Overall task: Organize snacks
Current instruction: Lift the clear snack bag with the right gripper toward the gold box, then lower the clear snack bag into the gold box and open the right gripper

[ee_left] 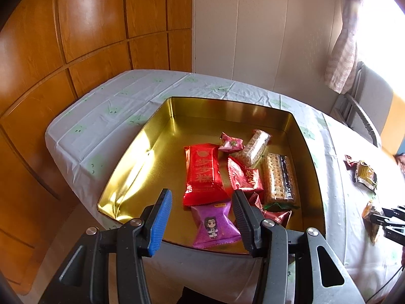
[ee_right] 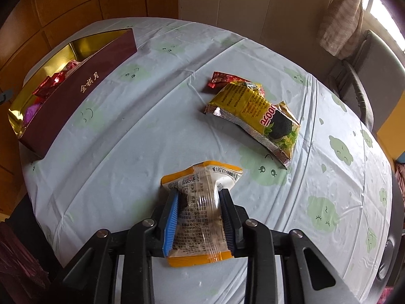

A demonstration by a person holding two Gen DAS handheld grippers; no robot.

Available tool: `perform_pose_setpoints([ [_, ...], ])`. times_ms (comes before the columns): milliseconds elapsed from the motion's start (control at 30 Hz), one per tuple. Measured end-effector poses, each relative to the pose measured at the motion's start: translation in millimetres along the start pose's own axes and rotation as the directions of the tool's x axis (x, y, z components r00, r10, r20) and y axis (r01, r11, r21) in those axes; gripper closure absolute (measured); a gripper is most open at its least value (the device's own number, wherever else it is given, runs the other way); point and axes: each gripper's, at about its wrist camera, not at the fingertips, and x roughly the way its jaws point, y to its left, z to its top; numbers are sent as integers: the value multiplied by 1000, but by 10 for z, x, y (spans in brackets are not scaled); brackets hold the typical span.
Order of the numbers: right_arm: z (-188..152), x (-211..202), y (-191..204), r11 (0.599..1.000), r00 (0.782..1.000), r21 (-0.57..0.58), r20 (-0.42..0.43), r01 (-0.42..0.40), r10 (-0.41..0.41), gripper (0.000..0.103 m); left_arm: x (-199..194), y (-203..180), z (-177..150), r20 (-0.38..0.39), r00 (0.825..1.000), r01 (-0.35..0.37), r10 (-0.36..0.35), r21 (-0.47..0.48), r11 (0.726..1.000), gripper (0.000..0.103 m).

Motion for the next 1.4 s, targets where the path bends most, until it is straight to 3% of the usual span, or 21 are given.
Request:
perform_pose_setpoints([
  [267,57,-40,337,999,999,-6,-5,-42,42,72,-4,111,-31,9,1000,8,-8,-19,1000,53],
  [533,326,-178,739,993,992,-31,53,-110,111,73,-5,252,-40,15,1000,4,-3,-52,999,53],
  [1000,867,-492,1413,968,957,-106,160,-227,242,73,-7,418,-37,22,1000,-8,10,-96,995,53],
  [1400,881,-458,1695,949,944,-144,140,-280,299,73,38,500,-58,8,1000,-18,19,-113,993,53],
])
